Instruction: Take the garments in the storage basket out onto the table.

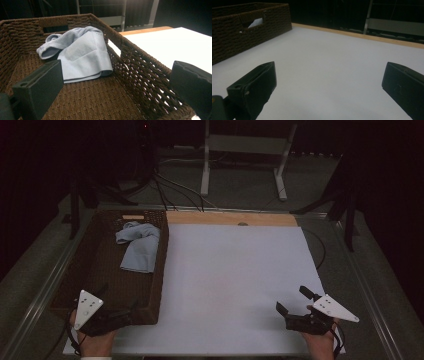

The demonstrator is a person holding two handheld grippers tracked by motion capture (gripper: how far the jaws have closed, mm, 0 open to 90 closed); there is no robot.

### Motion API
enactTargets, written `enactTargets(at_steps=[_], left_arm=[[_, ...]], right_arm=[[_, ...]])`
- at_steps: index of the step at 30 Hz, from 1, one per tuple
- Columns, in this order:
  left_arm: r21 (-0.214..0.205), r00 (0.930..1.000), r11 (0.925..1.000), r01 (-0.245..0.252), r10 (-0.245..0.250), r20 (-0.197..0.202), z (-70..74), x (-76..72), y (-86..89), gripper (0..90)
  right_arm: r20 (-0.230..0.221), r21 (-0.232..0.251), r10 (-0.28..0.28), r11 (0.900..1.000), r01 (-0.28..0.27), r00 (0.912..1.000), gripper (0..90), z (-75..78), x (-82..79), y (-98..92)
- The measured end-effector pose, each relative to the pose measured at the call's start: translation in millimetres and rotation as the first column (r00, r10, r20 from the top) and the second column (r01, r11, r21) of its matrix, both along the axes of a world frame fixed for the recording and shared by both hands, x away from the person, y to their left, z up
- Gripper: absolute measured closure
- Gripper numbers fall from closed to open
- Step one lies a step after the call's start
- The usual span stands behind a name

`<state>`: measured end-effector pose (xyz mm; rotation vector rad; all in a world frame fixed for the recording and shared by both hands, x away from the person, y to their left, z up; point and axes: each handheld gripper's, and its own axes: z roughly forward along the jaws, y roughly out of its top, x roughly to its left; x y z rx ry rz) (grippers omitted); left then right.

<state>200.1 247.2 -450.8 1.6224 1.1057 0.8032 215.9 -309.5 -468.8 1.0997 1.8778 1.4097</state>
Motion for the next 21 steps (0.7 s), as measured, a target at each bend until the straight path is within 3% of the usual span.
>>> enactTargets(at_steps=[21], left_arm=[[0.005, 0.9997, 0.9999, -0.013, 0.013, -0.023, 1.2, 1.6, -1.3, 0.3]], right_arm=[[0.002, -0.011, 0.016, 0.9998, -0.016, 0.9999, 0.0, -0.2, -0.7, 3.5]])
